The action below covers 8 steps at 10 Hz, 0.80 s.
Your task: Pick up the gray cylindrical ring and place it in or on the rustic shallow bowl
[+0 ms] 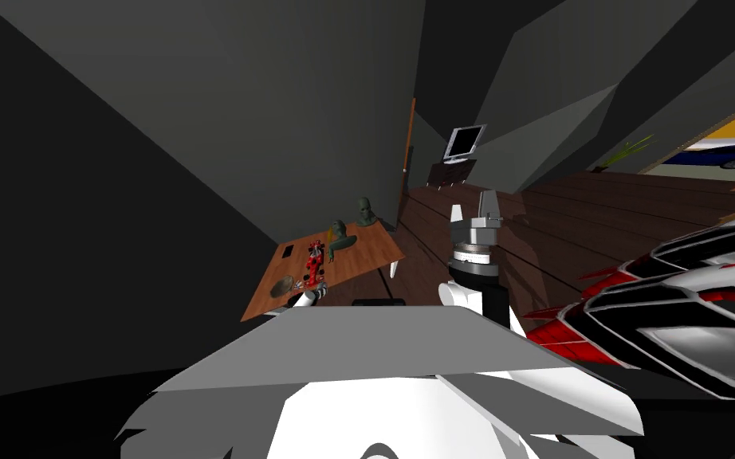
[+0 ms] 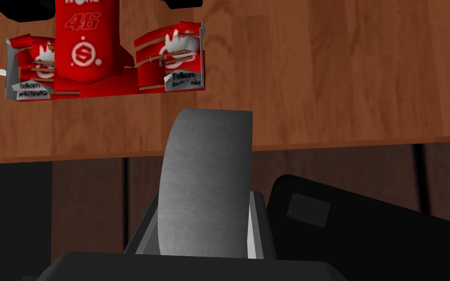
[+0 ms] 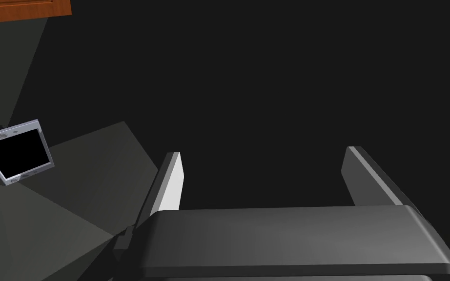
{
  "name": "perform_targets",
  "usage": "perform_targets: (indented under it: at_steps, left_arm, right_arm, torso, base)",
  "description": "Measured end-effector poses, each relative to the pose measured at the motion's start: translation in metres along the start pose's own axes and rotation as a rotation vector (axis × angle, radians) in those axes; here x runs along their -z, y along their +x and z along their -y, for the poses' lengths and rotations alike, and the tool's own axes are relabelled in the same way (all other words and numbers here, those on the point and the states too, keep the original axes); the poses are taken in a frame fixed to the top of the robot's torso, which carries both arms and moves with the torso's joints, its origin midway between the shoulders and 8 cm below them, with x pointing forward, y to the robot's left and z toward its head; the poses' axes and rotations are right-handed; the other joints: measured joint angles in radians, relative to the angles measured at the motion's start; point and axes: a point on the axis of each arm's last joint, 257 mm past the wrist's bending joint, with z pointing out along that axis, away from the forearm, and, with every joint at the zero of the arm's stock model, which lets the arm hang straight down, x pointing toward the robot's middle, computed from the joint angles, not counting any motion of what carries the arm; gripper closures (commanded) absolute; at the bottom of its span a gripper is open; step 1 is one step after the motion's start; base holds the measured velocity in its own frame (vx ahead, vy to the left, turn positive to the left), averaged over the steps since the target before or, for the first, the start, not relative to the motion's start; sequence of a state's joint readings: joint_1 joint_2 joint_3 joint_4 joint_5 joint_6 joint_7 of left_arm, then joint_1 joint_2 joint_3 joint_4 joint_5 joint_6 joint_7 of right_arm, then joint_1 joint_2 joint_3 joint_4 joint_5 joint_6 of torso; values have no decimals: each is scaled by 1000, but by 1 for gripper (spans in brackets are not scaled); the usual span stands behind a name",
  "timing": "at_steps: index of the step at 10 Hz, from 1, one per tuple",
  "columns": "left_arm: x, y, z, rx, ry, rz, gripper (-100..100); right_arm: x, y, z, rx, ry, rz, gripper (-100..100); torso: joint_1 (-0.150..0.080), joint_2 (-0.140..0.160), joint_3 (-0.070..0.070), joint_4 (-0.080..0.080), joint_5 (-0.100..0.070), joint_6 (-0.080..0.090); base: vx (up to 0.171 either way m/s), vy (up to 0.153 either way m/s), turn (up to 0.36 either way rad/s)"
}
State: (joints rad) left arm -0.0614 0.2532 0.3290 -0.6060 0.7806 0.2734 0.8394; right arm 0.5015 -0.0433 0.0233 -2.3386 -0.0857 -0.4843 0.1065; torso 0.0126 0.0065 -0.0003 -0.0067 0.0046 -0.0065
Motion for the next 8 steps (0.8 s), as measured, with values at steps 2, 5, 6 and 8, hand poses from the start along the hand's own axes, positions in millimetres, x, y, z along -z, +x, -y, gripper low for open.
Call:
perform_targets:
  at_steps: [2,5,6,8]
  left_arm:
    - [4,9,17,17,-1,5,100]
    - [7,28,36,30,0,1,100]
    - [9,36,42,25,2,-5,100]
    - [12,51,55,34,1,-11,100]
  right_arm:
    - [0,0,0,0,0,0,0]
    - [0,0,0,0,0,0,0]
    - [0,0,0,0,0,0,0]
    - [0,0,0,0,0,0,0]
  torso:
    - [2,0,0,0,1,0]
    - [1,-5,-3,0,1,0]
    - [1,-4,-2,0,0,0]
    - [3,-3,-2,0,0,0]
  base:
    - [-88,129,-37]
    - [-40,125,-48]
    - [-52,115,-35]
    - [-62,148,-45]
